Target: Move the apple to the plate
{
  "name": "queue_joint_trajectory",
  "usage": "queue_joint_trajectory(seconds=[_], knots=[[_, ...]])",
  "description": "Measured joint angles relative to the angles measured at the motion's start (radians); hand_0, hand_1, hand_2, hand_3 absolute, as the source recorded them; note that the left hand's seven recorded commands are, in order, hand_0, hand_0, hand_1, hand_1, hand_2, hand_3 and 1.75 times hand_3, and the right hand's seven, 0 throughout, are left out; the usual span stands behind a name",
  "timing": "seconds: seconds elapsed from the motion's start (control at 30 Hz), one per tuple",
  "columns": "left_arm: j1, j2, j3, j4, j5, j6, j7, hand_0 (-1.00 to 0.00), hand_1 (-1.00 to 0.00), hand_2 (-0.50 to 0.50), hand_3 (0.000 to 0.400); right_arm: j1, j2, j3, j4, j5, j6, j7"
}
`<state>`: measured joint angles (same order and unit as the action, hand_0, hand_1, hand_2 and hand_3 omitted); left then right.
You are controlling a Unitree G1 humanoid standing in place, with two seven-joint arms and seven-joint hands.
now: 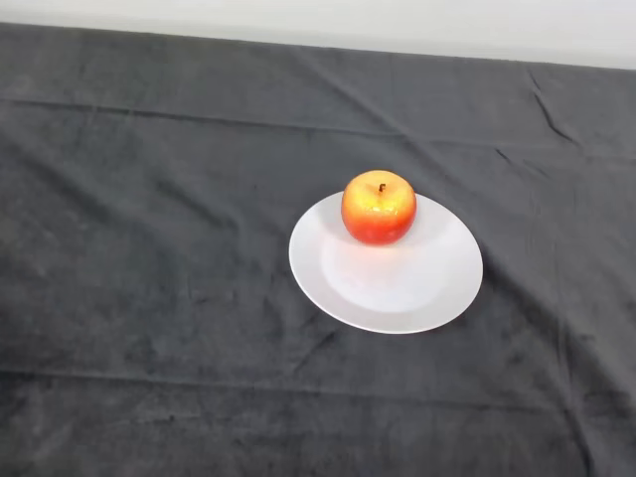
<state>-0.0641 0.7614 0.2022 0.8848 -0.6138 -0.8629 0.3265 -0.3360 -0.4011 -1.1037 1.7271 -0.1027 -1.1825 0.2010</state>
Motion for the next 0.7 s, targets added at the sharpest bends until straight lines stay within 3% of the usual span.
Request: queue_joint_trajectory(seconds=[0.7], knots=[[-0.045,-0.002,0.055,0.065,0.056,0.000,-0.066,0.00,0.00,0.00,0.000,0.002,0.001,-0.0003,0.000,0.0000,-0.001,0.0001]])
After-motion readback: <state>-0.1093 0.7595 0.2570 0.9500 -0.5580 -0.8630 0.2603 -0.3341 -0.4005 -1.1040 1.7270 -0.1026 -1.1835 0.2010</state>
